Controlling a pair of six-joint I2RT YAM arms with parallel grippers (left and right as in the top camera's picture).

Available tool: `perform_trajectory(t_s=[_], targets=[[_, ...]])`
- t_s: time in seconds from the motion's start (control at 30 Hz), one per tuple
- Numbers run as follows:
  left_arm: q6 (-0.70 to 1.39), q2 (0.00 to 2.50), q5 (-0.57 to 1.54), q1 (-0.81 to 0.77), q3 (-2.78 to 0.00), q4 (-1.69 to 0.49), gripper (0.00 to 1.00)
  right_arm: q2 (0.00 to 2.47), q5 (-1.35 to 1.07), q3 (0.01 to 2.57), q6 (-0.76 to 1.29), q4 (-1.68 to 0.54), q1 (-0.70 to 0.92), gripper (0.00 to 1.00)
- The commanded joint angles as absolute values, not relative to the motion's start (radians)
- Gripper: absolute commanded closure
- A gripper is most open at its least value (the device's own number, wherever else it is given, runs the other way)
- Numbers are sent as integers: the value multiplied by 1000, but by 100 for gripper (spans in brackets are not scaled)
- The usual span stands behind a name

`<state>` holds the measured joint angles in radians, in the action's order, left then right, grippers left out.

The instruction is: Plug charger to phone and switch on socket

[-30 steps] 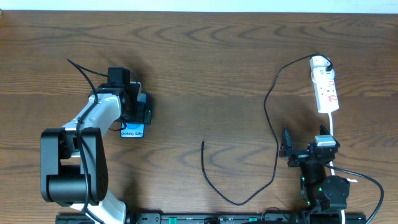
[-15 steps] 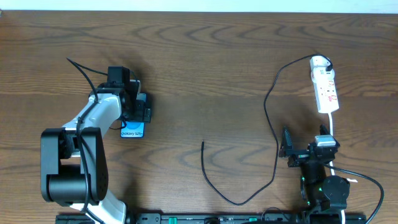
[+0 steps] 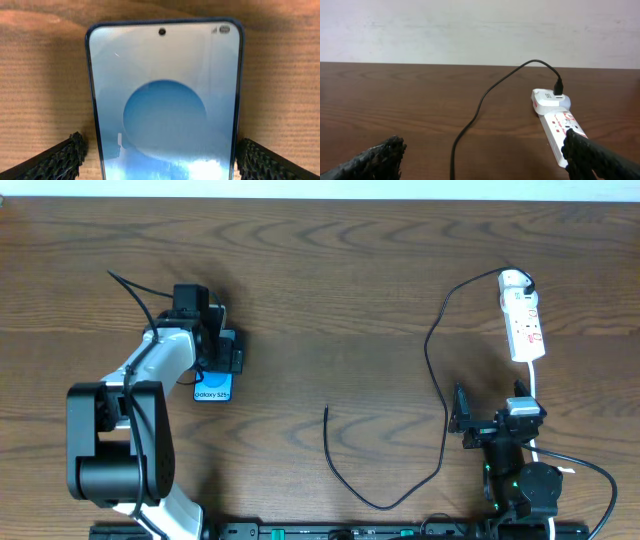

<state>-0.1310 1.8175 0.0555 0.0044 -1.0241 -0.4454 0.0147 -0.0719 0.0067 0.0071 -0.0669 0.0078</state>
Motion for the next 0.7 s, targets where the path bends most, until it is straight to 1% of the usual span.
perform_trajectory(t_s=[0.0, 0.67], targets=[[-136, 1856, 40, 5, -1037, -454, 3, 7, -78, 5, 18, -70, 15, 1], [-137, 1856, 40, 5, -1041, -488, 3, 7, -78, 5, 18, -70, 15, 1]])
